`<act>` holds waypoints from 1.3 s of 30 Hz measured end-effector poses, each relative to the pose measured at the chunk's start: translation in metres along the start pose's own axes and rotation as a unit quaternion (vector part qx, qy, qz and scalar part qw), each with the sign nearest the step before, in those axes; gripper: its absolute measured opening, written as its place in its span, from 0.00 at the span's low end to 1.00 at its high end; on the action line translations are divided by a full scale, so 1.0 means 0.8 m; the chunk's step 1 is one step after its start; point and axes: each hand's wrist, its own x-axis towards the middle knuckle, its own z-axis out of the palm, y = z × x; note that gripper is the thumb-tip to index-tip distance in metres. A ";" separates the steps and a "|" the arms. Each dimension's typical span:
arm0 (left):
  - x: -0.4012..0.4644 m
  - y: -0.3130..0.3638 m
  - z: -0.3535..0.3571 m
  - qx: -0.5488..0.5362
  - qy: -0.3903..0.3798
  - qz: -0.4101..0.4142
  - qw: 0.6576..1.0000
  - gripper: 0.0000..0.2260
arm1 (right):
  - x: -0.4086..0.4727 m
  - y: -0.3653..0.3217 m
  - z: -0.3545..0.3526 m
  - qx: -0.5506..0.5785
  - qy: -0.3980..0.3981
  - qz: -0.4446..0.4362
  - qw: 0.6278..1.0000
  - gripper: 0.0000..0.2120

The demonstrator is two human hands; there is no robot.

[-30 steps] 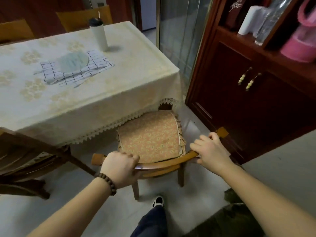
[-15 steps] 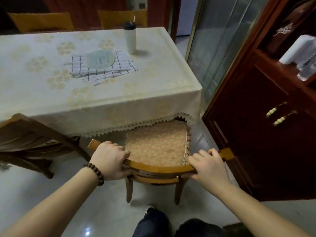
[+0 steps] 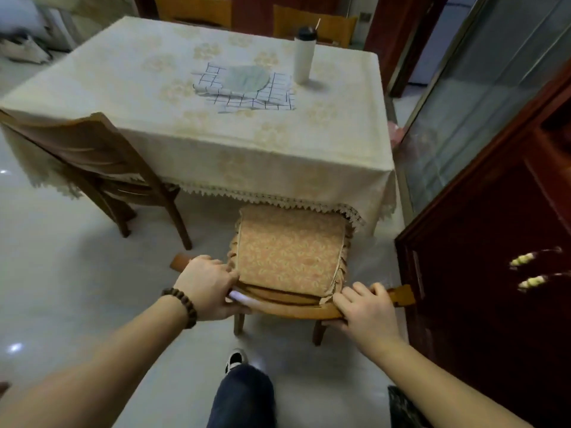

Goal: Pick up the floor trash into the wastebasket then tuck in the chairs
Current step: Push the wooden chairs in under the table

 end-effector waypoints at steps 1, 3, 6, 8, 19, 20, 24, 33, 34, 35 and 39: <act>-0.011 0.016 0.005 -0.002 0.000 -0.013 1.000 0.25 | -0.010 0.004 0.004 0.002 -0.002 -0.012 1.000 0.19; -0.028 0.043 0.012 0.010 0.003 -0.032 0.999 0.23 | -0.019 0.015 0.008 0.002 0.004 -0.030 1.000 0.17; -0.037 0.062 0.013 0.012 0.003 -0.070 0.998 0.22 | -0.011 0.031 0.011 -0.003 0.028 -0.064 0.998 0.11; -0.040 0.066 0.014 0.020 -0.001 -0.091 0.996 0.21 | 0.005 0.037 0.012 0.005 0.030 -0.082 0.996 0.09; 0.007 -0.020 0.002 0.073 -0.007 -0.068 0.995 0.26 | 0.104 0.051 0.016 0.013 0.033 -0.061 0.997 0.17; 0.015 -0.030 -0.001 0.076 -0.011 -0.053 0.996 0.26 | 0.109 0.052 0.016 0.017 0.038 -0.053 0.998 0.18; 0.057 -0.068 -0.027 0.098 -0.012 0.013 0.995 0.26 | 0.123 0.054 0.022 0.022 0.052 -0.008 0.998 0.20; 0.134 -0.140 -0.032 0.132 -0.084 0.017 0.988 0.26 | 0.172 0.034 0.041 0.037 0.021 0.093 0.995 0.19; 0.138 -0.147 -0.025 0.131 -0.081 0.016 0.988 0.26 | 0.180 0.036 0.046 0.035 0.027 0.092 0.995 0.19; 0.143 -0.155 -0.017 0.127 -0.080 0.017 0.989 0.25 | 0.192 0.040 0.049 0.030 0.037 0.088 0.995 0.19; 0.152 -0.195 -0.006 0.092 -0.056 0.001 0.994 0.30 | 0.247 0.055 0.050 0.005 0.054 0.044 0.998 0.21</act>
